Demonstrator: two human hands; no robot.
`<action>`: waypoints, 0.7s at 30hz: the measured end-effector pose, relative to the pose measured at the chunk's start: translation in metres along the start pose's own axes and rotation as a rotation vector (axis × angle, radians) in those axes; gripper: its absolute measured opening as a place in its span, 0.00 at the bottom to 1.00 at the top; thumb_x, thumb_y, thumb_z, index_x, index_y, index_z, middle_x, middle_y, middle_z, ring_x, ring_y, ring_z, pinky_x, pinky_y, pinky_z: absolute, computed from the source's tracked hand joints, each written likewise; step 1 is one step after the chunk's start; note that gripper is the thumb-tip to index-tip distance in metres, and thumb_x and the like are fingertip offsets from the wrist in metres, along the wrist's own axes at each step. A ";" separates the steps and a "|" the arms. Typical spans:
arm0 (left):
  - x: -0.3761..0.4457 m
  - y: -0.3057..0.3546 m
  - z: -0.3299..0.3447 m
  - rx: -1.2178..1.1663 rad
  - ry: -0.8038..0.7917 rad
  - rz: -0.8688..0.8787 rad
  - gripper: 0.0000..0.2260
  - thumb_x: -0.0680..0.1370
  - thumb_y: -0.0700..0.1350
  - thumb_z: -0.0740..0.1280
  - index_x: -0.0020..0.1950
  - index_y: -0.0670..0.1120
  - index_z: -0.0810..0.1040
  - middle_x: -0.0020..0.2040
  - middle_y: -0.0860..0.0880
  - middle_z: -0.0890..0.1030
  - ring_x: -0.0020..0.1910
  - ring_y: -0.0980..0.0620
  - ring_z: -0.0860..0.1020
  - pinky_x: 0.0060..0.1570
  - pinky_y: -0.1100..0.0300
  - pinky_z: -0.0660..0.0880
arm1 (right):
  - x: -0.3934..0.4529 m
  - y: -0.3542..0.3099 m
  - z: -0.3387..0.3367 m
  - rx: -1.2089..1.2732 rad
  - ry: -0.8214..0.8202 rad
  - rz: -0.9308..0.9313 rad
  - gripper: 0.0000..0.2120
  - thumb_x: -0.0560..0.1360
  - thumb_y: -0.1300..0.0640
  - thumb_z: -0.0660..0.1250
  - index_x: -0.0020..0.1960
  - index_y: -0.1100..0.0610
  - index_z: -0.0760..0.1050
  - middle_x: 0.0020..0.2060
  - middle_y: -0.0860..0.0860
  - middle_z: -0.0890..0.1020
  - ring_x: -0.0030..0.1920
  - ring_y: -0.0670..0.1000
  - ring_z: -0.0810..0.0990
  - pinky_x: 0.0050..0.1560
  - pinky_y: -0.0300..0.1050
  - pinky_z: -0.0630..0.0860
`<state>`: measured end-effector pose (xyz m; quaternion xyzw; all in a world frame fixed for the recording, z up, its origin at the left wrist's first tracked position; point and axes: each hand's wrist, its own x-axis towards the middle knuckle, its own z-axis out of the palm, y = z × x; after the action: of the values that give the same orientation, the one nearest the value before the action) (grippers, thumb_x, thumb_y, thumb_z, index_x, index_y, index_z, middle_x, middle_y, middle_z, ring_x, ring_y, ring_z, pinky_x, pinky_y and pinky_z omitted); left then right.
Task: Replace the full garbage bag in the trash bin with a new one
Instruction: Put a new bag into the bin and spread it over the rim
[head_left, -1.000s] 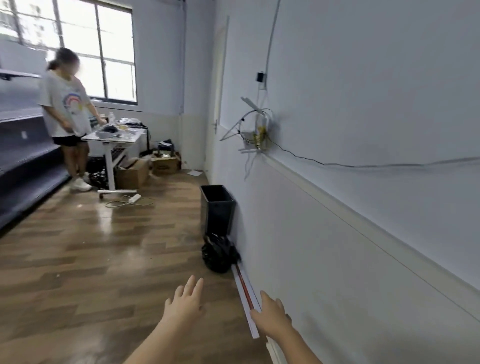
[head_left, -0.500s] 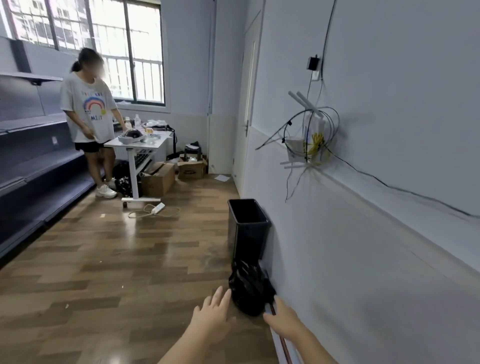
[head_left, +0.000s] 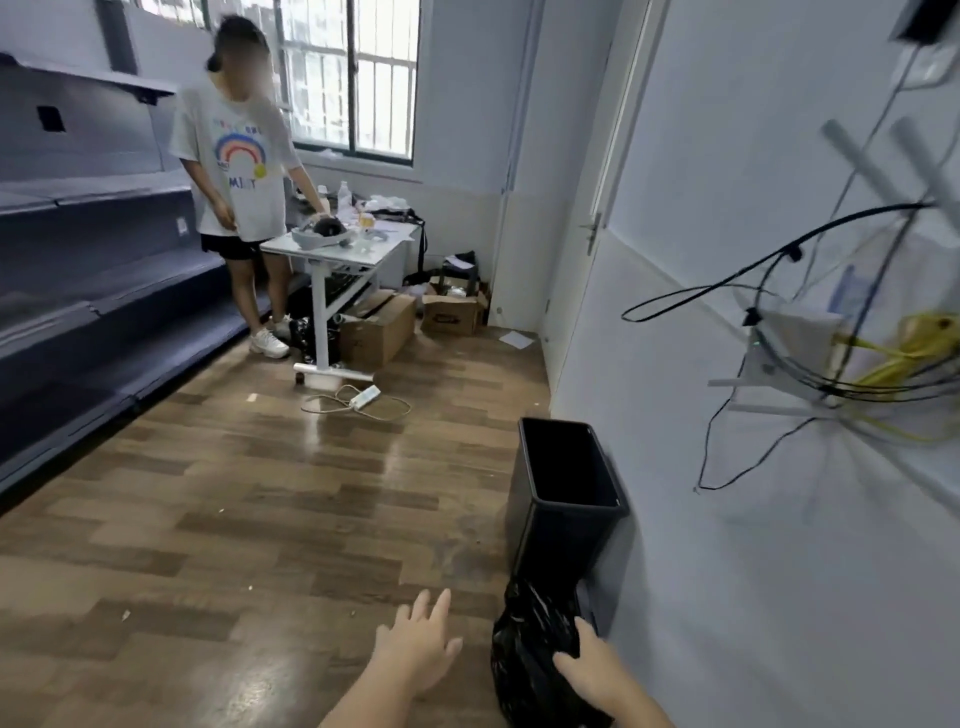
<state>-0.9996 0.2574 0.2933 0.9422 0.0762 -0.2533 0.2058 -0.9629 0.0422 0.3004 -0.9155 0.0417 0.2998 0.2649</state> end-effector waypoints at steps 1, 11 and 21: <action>0.025 0.003 -0.010 -0.006 -0.006 0.015 0.27 0.80 0.56 0.50 0.77 0.53 0.44 0.79 0.49 0.46 0.76 0.44 0.49 0.72 0.43 0.54 | 0.024 -0.003 -0.005 -0.001 -0.004 0.007 0.32 0.78 0.51 0.57 0.76 0.57 0.46 0.74 0.53 0.60 0.72 0.54 0.63 0.71 0.43 0.63; 0.254 0.036 0.026 -0.656 -0.202 -0.287 0.29 0.80 0.58 0.52 0.77 0.47 0.48 0.77 0.43 0.55 0.75 0.41 0.57 0.72 0.49 0.58 | 0.242 0.024 -0.035 -0.062 -0.085 0.162 0.30 0.77 0.55 0.59 0.75 0.59 0.52 0.73 0.56 0.65 0.71 0.57 0.65 0.70 0.48 0.65; 0.482 0.033 0.206 -0.927 -0.352 -0.545 0.35 0.76 0.58 0.60 0.76 0.47 0.49 0.77 0.43 0.53 0.74 0.42 0.58 0.70 0.51 0.61 | 0.510 0.143 0.038 -0.109 -0.198 0.216 0.39 0.72 0.53 0.68 0.75 0.57 0.51 0.74 0.55 0.63 0.73 0.55 0.62 0.71 0.53 0.63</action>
<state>-0.6681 0.1587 -0.1024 0.6428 0.3847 -0.3907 0.5349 -0.5997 -0.0184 -0.0827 -0.8846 0.0974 0.4173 0.1839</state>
